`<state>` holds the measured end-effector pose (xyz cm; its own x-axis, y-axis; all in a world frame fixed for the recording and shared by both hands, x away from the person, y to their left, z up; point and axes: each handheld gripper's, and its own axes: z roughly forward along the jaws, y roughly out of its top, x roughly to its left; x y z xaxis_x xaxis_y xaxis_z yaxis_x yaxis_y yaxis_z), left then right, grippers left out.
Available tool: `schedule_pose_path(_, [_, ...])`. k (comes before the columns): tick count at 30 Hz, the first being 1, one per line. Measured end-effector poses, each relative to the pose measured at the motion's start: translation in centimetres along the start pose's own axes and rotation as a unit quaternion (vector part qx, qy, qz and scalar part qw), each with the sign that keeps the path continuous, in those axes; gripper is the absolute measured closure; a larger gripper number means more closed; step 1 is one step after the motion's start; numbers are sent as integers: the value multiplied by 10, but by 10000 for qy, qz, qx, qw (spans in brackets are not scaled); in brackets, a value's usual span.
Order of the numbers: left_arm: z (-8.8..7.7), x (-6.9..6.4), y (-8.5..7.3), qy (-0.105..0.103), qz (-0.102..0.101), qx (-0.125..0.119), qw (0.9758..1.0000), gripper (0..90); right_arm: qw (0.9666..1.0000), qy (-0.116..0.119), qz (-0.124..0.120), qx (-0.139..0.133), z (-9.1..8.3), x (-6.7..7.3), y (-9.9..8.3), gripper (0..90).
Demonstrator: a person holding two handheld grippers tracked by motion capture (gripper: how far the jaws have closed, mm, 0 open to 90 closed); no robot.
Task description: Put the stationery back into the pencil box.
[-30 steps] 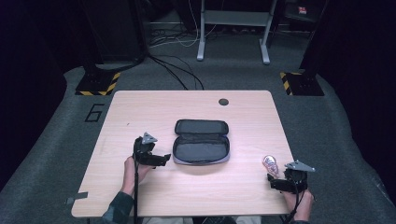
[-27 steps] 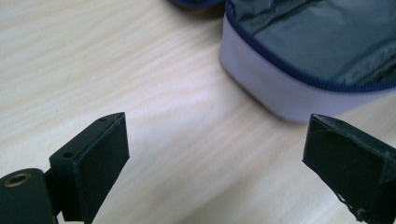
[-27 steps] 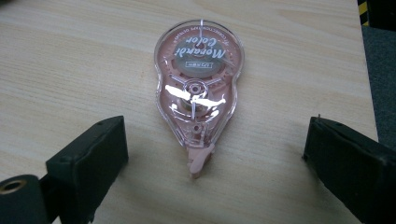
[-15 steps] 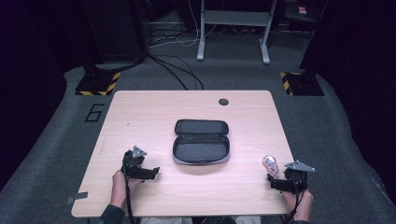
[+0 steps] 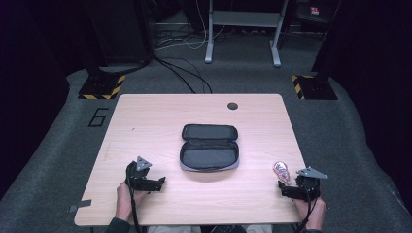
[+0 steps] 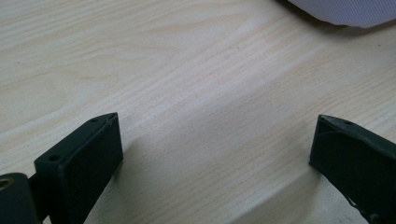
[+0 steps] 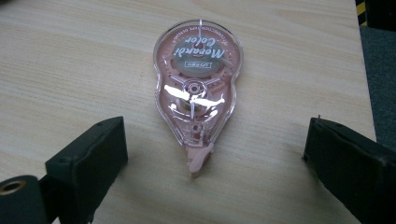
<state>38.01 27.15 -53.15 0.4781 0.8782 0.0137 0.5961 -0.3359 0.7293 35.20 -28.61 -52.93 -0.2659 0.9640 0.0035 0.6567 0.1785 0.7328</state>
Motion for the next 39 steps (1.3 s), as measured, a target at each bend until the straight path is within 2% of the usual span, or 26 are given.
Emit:
schedule_pose_path(10, [0,0,0,2,-6,10,10000,18,9999,122,59,-22,-3,-1,4,5])
schedule_pose_path(15, [0,0,0,5,-9,13,10000,18,9997,223,-83,-50,-3,5,14,0])
schedule_pose_path(21, [0,0,0,7,-13,14,10000,18,9997,182,-158,-56,3,5,27,10])
schedule_pose_path(23, [0,0,0,-2,-11,41,10000,18,9998,164,-129,-73,7,5,30,46])
schedule_pose_path(25, [-1,0,0,-12,-11,63,10000,18,9996,187,-210,0,12,6,32,143])
schedule_pose_path(30, [-1,0,0,-14,-11,63,10000,18,9996,108,-221,112,15,8,31,226])
schedule_pose_path(31, [-1,0,0,-13,-9,63,10000,18,9996,148,-233,105,15,7,30,276])
schedule_pose_path(38, [0,0,0,-3,-13,41,10000,18,9996,202,-164,90,14,8,24,388])
schedule_pose_path(39, [0,-1,0,15,-22,5,10000,18,9995,220,-215,66,13,7,24,477])
